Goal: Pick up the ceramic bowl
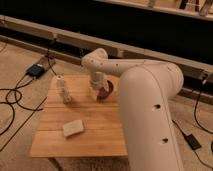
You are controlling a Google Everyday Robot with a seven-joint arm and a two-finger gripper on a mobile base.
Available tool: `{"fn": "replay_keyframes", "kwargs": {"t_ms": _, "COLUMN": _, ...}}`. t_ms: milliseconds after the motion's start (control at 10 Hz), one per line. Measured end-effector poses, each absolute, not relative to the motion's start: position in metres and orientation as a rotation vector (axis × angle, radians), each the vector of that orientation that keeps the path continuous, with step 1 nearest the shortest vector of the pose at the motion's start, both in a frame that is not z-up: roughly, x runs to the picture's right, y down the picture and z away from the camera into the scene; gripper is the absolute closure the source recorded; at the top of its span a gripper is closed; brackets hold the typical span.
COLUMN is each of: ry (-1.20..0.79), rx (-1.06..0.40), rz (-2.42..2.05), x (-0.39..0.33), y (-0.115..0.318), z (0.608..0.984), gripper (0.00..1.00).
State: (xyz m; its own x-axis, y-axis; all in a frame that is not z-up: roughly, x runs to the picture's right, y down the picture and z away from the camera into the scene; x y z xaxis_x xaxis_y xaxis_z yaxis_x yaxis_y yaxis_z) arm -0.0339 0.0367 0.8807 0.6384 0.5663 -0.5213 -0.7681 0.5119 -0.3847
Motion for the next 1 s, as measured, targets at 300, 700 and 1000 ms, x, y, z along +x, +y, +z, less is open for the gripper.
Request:
{"fn": "replay_keyframes", "kwargs": {"t_ms": 300, "ry": 0.345, "rx": -0.638, "rz": 0.793, "x": -0.044, "y": 0.043, "z": 0.897, "gripper": 0.35}}
{"fn": "replay_keyframes", "kwargs": {"t_ms": 700, "ry": 0.337, "rx": -0.625, "rz": 0.777, "x": -0.049, "y": 0.045, "z": 0.913, "gripper": 0.35}}
{"fn": "replay_keyframes", "kwargs": {"t_ms": 1000, "ry": 0.342, "rx": -0.637, "rz": 0.782, "x": -0.048, "y": 0.052, "z": 0.922, "gripper": 0.41}}
